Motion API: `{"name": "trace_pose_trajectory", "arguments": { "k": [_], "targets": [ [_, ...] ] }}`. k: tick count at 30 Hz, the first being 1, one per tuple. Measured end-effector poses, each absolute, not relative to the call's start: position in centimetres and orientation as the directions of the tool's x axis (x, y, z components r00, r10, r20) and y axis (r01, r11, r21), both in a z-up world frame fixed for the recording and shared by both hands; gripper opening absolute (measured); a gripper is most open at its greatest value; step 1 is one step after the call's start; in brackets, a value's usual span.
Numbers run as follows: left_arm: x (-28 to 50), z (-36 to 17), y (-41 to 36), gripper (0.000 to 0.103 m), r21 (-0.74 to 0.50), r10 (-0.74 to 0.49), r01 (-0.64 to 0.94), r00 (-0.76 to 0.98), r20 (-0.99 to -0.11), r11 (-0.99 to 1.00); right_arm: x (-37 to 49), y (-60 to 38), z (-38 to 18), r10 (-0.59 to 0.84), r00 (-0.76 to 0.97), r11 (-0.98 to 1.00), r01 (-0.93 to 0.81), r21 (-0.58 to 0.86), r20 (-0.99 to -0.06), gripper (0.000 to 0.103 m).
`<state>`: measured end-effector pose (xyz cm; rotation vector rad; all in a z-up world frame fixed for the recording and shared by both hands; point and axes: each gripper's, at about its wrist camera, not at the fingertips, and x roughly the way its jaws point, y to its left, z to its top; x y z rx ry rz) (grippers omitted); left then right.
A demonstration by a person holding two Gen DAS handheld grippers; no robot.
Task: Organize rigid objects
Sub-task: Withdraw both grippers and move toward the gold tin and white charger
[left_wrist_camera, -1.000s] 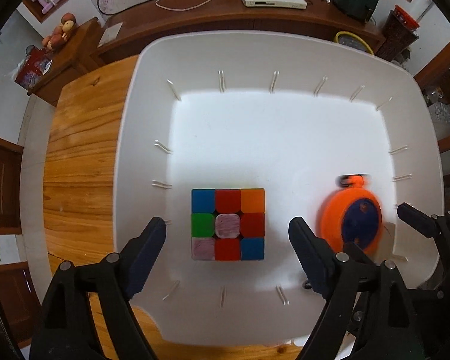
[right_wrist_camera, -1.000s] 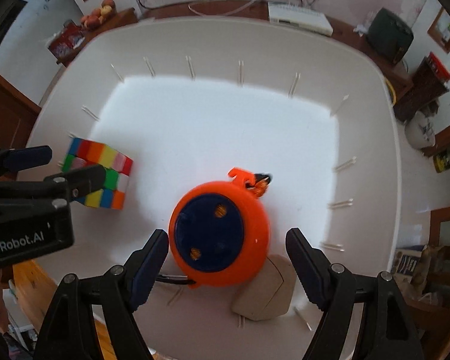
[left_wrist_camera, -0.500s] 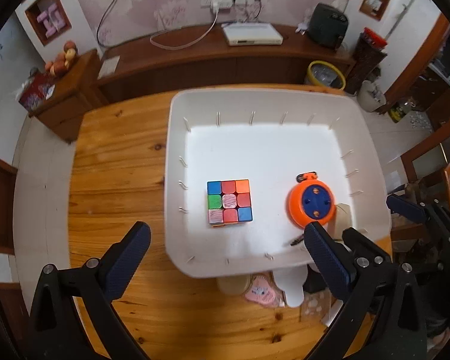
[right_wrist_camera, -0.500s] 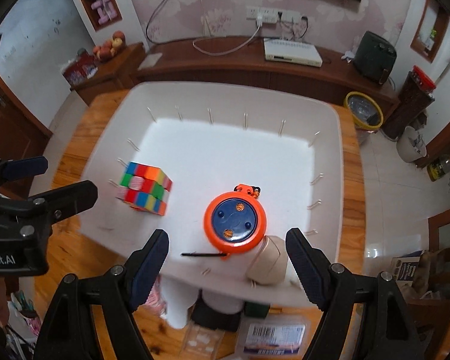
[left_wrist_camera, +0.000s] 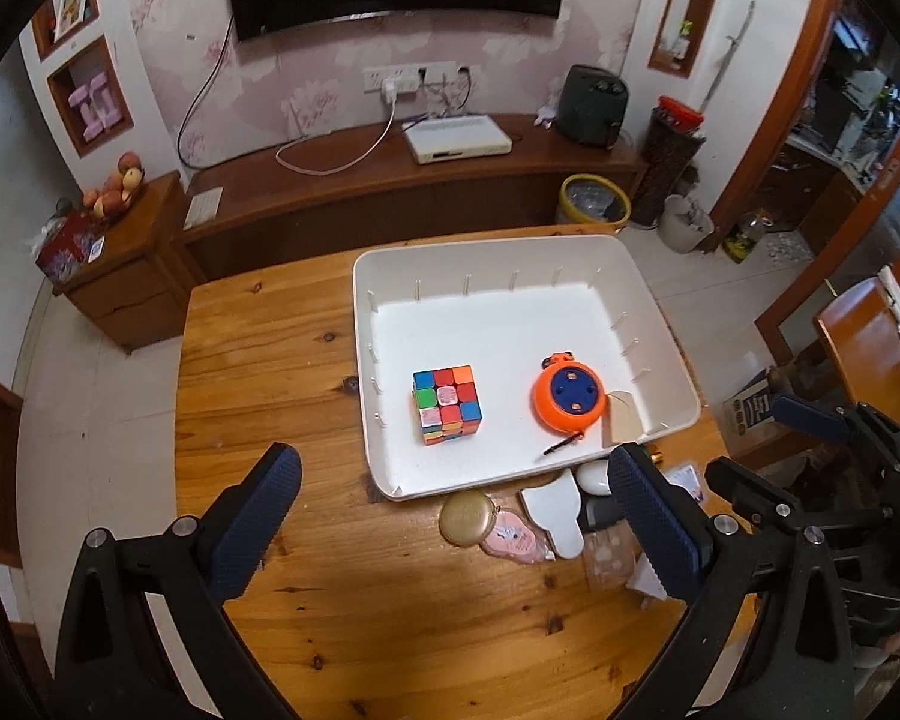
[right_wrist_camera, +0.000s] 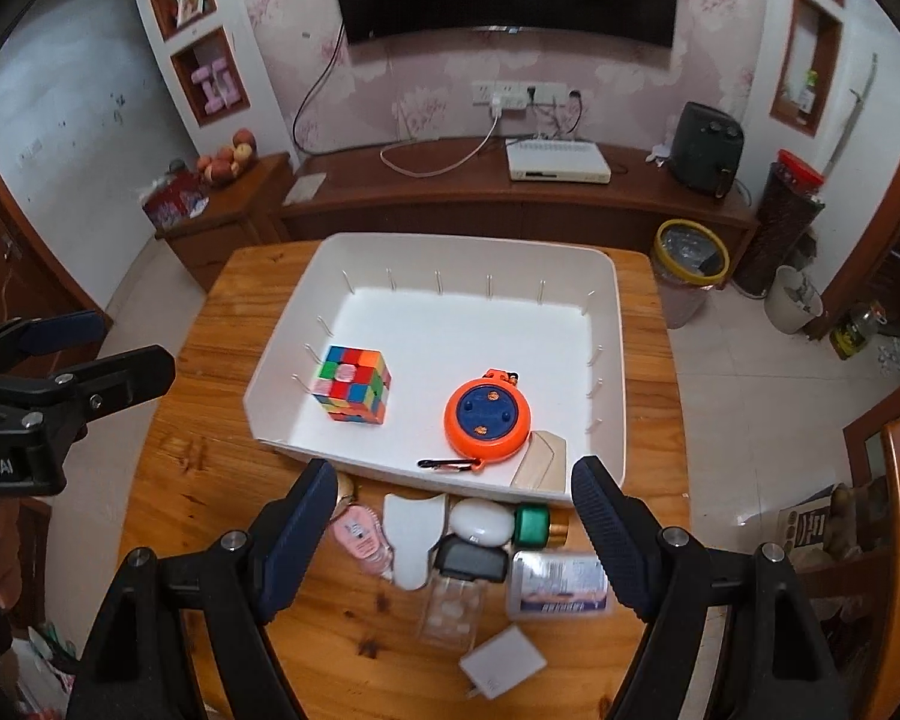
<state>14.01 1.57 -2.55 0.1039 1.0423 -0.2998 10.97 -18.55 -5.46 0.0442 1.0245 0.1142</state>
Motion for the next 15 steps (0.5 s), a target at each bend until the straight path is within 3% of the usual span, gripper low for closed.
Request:
{"name": "trace_pose_trajectory", "arguments": {
  "k": [15],
  "targets": [
    [8.8,-2.7,3.3,0.102,-0.063,-0.27,0.394,0.494,-0.826,0.917,3.3,-17.7,-5.5,0.032,0.549,0.996,0.056,0.075,-0.835,0.081]
  ]
}}
